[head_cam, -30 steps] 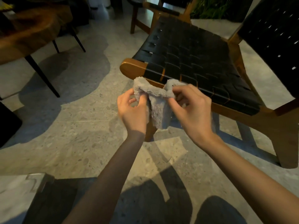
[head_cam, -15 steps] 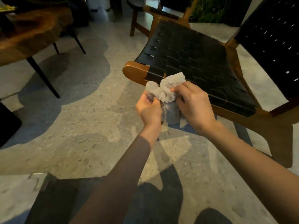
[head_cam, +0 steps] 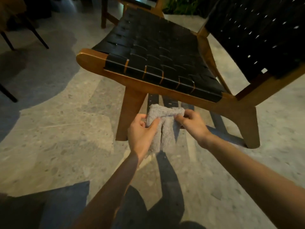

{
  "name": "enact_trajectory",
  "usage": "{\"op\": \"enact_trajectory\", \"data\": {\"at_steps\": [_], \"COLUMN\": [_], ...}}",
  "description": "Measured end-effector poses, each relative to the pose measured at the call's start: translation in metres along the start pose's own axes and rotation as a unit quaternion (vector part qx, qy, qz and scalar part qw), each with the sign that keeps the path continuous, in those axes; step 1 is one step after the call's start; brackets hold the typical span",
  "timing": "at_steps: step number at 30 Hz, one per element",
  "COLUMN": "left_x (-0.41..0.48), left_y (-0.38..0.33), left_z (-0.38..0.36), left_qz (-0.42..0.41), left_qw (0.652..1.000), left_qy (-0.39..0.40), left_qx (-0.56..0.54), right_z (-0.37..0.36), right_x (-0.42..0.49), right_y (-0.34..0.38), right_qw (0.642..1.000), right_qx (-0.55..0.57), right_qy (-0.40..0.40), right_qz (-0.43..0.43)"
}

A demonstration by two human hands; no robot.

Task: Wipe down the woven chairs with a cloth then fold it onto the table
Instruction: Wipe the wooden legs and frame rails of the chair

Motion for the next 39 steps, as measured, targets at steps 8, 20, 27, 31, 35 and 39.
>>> {"op": "enact_trajectory", "data": {"at_steps": [8, 20, 27, 31, 35, 39], "left_x": [0.024, 0.012, 0.019, 0.019, 0.013, -0.001], "left_y": [-0.001, -0.007, -0.043, -0.047, -0.047, -0.048], "left_z": [-0.016, -0.030, -0.039, -0.045, -0.064, -0.100], "left_qz": [0.071, 0.191, 0.194, 0.182, 0.192, 0.234], "left_qw": [0.997, 0.898, 0.889, 0.913, 0.924, 0.907], "left_qy": [0.012, 0.117, 0.093, 0.092, 0.114, 0.135], "left_qx": [0.038, -0.379, -0.404, -0.353, -0.310, -0.322], "right_z": [-0.025, -0.035, -0.032, -0.029, -0.016, 0.012], "right_x": [-0.002, -0.017, -0.008, -0.008, -0.007, -0.006], "right_y": [-0.018, 0.021, 0.017, 0.012, 0.001, -0.022], "right_qw": [0.928, 0.666, 0.709, 0.700, 0.649, 0.610], "right_qx": [0.343, 0.721, 0.684, 0.686, 0.728, 0.755], "right_qy": [-0.070, 0.117, 0.007, -0.031, -0.055, -0.083], "right_qz": [-0.125, -0.153, -0.173, -0.193, -0.215, -0.227]}}
Point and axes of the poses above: each hand's wrist, its own x-axis towards the middle knuckle, its own z-axis out of the back of the hand, y = z × x, the point moved 4 cm from there along x, towards the middle knuckle, and after that the axes turned 4 degrees about -y, right-handed, at the moved point
